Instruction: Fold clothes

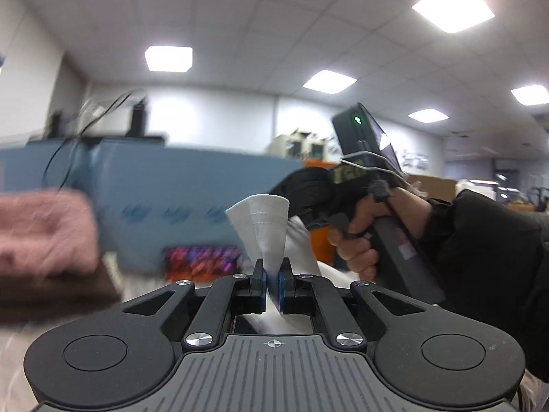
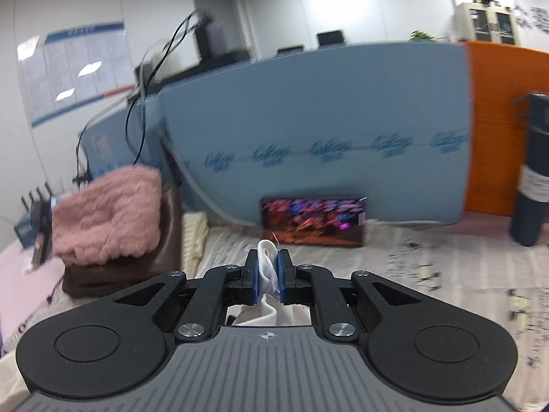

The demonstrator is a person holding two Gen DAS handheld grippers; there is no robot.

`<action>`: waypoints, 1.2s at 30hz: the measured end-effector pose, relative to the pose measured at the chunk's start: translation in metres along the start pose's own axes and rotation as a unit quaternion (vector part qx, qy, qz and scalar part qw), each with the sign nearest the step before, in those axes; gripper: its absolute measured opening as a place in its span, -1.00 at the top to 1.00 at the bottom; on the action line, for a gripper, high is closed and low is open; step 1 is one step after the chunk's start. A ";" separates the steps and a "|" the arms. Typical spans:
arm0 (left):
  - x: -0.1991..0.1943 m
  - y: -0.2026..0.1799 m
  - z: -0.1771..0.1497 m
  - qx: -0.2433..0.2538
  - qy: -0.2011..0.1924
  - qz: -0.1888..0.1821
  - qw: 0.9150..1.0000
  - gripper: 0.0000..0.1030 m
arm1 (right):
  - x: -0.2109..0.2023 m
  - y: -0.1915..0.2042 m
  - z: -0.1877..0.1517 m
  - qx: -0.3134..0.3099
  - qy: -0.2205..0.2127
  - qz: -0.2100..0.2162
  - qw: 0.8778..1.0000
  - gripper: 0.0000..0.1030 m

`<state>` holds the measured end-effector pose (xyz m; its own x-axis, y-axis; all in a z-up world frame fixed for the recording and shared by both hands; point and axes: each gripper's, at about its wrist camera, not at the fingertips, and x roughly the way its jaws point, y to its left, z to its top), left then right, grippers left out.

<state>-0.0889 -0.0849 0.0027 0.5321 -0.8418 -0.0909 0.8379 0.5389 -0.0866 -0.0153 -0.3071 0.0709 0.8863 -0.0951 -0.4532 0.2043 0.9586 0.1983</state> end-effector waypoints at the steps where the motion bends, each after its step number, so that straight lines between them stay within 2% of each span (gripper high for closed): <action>1: -0.006 0.010 -0.004 -0.014 0.010 0.005 1.000 0.90 | 0.013 0.009 -0.001 -0.010 0.012 0.000 1.000 0.80; 4: -0.018 0.034 -0.018 -0.048 0.042 0.010 0.998 0.89 | 0.050 0.030 -0.013 -0.038 0.055 -0.006 0.998 0.80; 7: -0.022 0.048 -0.033 -0.057 0.073 -0.009 0.996 0.88 | 0.073 0.042 -0.029 -0.058 0.090 -0.014 0.994 0.80; 11: -0.026 0.064 -0.045 -0.073 0.106 -0.023 0.991 0.82 | 0.085 0.050 -0.040 -0.062 0.097 -0.011 0.993 0.79; 12: -0.027 0.067 -0.047 -0.077 0.111 -0.027 0.990 0.81 | 0.085 0.049 -0.040 -0.054 0.092 -0.005 0.994 0.71; 14: -0.026 0.074 -0.047 -0.084 0.113 -0.035 0.989 0.73 | 0.084 0.047 -0.039 -0.028 0.081 0.015 0.996 0.42; 15: -0.026 0.076 -0.046 -0.086 0.116 -0.035 0.989 0.56 | 0.084 0.045 -0.037 -0.012 0.074 0.029 0.997 -0.08; 16: -0.026 0.079 -0.045 -0.089 0.119 -0.032 0.988 0.27 | 0.083 0.044 -0.036 0.005 0.067 0.043 0.997 -0.38; 17: -0.027 0.083 -0.044 -0.099 0.119 -0.029 0.988 0.07 | 0.077 0.039 -0.033 0.021 0.057 0.058 0.996 -0.39; 18: -0.026 0.088 -0.044 -0.115 0.120 -0.030 0.986 -0.40 | 0.070 0.034 -0.029 0.036 0.048 0.068 0.996 -0.40; 19: -0.025 0.095 -0.043 -0.133 0.121 -0.038 0.983 -0.61 | 0.063 0.028 -0.025 0.050 0.039 0.077 0.995 -0.41; 21: -0.026 0.103 -0.042 -0.157 0.119 -0.058 0.979 -0.61 | 0.040 0.014 -0.020 0.061 0.016 0.074 0.995 -0.48; 25: -0.022 0.109 -0.040 -0.168 0.127 -0.051 0.976 -0.63 | -0.013 -0.016 -0.016 0.057 -0.037 0.054 0.996 -0.64; 28: -0.019 0.111 -0.032 -0.145 0.132 -0.052 0.979 -0.63 | -0.047 -0.040 -0.026 0.043 -0.066 -0.001 0.997 -0.68; 32: -0.009 0.119 -0.007 -0.109 0.114 -0.036 0.987 -0.63 | -0.053 -0.073 -0.041 0.060 -0.033 -0.054 0.996 -0.68; 34: 0.008 0.127 0.006 -0.113 0.115 -0.042 0.986 -0.63 | -0.047 -0.088 -0.049 0.087 -0.011 -0.071 0.994 -0.67; 36: 0.034 0.135 0.014 -0.124 0.134 -0.054 0.982 -0.63 | -0.041 -0.098 -0.058 0.106 -0.006 -0.074 0.992 -0.65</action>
<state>0.0445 -0.0414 0.0020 0.3628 -0.8743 -0.3224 0.8147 0.4655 -0.3457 -0.0963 -0.3810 0.0195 0.8451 -0.2347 -0.4804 0.4138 0.8560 0.3097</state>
